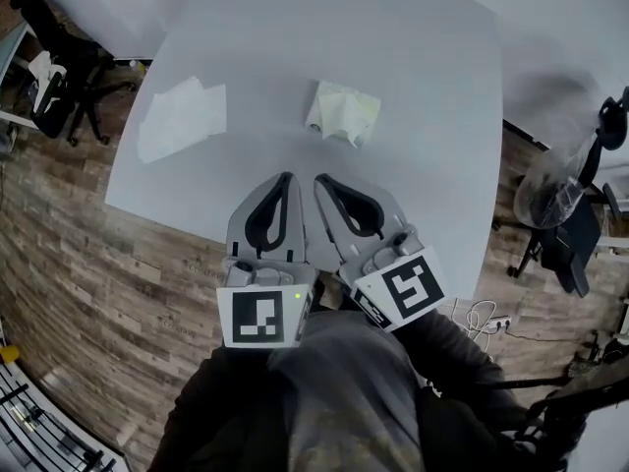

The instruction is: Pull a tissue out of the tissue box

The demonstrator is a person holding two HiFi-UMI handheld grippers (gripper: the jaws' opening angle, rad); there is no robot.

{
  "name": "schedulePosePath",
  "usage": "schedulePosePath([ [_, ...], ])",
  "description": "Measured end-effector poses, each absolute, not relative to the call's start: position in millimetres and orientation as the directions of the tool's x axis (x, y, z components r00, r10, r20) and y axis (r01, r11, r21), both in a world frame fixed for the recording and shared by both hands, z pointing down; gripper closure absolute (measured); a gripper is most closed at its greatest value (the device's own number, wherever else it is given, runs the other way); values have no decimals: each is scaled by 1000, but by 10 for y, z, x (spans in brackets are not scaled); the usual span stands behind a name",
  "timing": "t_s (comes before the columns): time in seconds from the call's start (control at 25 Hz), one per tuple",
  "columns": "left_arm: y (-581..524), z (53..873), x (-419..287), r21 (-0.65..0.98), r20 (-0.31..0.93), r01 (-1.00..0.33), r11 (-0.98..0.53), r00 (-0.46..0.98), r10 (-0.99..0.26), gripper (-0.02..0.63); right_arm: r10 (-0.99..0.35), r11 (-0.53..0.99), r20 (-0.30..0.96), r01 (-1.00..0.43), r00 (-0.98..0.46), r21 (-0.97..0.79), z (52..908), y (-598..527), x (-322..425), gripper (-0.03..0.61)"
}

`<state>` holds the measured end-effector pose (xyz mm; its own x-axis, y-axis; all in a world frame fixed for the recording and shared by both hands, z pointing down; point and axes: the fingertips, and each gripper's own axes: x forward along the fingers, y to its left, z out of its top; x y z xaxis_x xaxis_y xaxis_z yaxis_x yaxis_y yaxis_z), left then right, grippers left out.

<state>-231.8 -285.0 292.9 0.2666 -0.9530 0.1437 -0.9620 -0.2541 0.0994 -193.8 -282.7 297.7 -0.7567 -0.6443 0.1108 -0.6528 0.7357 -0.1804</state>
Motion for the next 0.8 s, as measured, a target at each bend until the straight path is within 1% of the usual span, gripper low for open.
schedulePosePath([
  [0.16,-3115,2990,-2426,124,139,-953,-277,293,-946,617,-679,703,130,-691,-723,-168,3028,-3058,-1998,577],
  [0.44,-3392,3053,-2356,134,147,-936,-327,345,-927,617,-718,665,132,-729,-684,-163,3064,-3297,-1911,577],
  [0.64,-3634,3218,-2243,126,171,-932,-341,359,-917,617,-722,650,140,-734,-677,-198,3271,-3476,-1813,577],
  [0.8,-3772,3465,-2177,128,216,-933,-336,357,-909,617,-712,644,156,-725,-685,-243,3545,-3561,-1777,575],
])
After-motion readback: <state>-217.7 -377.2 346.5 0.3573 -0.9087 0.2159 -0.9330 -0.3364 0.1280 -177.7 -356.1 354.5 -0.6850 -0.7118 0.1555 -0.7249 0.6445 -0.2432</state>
